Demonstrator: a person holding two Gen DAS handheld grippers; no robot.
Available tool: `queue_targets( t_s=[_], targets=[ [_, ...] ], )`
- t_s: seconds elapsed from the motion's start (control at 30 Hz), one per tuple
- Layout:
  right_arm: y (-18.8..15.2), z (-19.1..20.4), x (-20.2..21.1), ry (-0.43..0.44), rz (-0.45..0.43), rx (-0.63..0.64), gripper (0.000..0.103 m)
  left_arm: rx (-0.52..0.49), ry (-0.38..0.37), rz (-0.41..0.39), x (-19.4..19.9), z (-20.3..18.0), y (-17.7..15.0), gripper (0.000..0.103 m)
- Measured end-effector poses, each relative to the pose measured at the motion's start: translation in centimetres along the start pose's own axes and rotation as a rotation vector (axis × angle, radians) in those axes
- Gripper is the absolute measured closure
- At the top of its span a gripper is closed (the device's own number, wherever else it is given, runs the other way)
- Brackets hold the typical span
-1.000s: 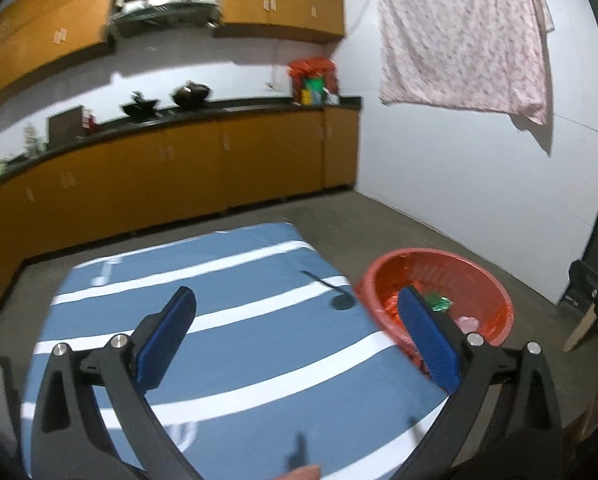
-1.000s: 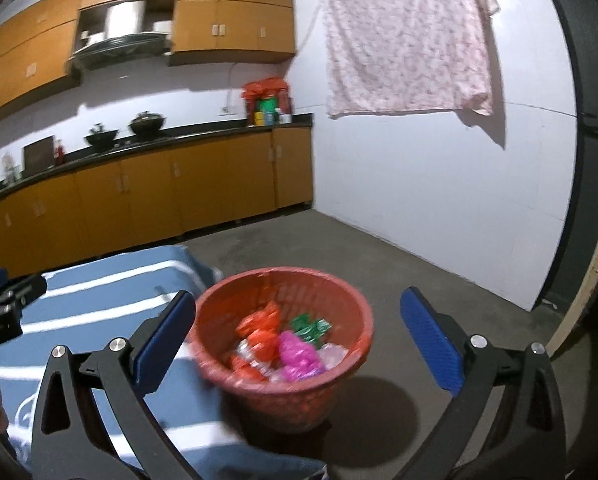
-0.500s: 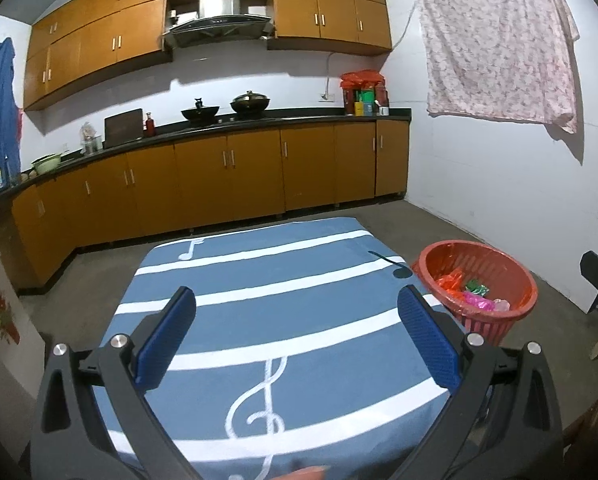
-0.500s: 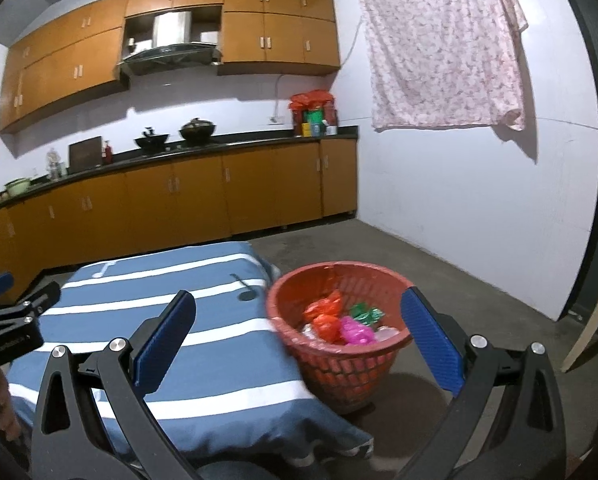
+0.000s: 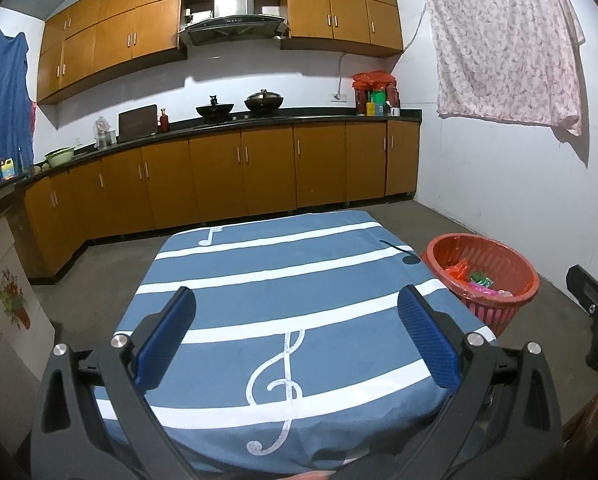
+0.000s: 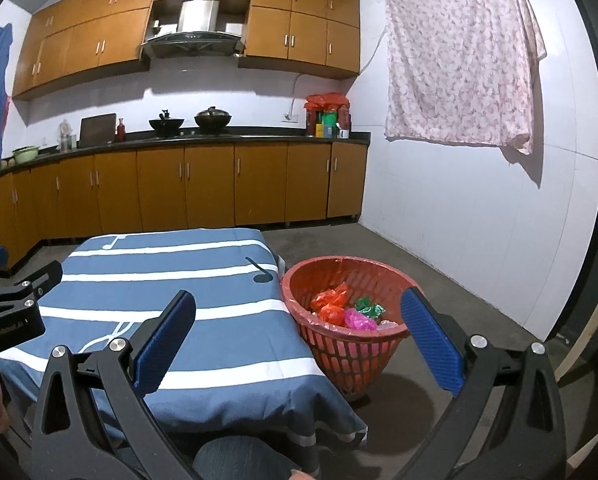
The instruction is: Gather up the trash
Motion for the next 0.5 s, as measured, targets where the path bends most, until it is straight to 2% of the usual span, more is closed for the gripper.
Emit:
queue_targets(
  t_s=[0.5],
  targets=[
    [-1.5,-0.1,0.6,-0.045,0.03,0.001,0.002,0.005,0.0,0.002,0.2,0.2,-0.4,0.004]
  ],
)
Point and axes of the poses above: each gripper's, at about its wrist camera, not at the fingertips, and x roughly against the way its jaws point, z to its left, y to its top, the point moved 6 cm from there along -x, roughly the way its jaws point, and after that the axes turned 2 degrees about -y, right-handed, at the moved point
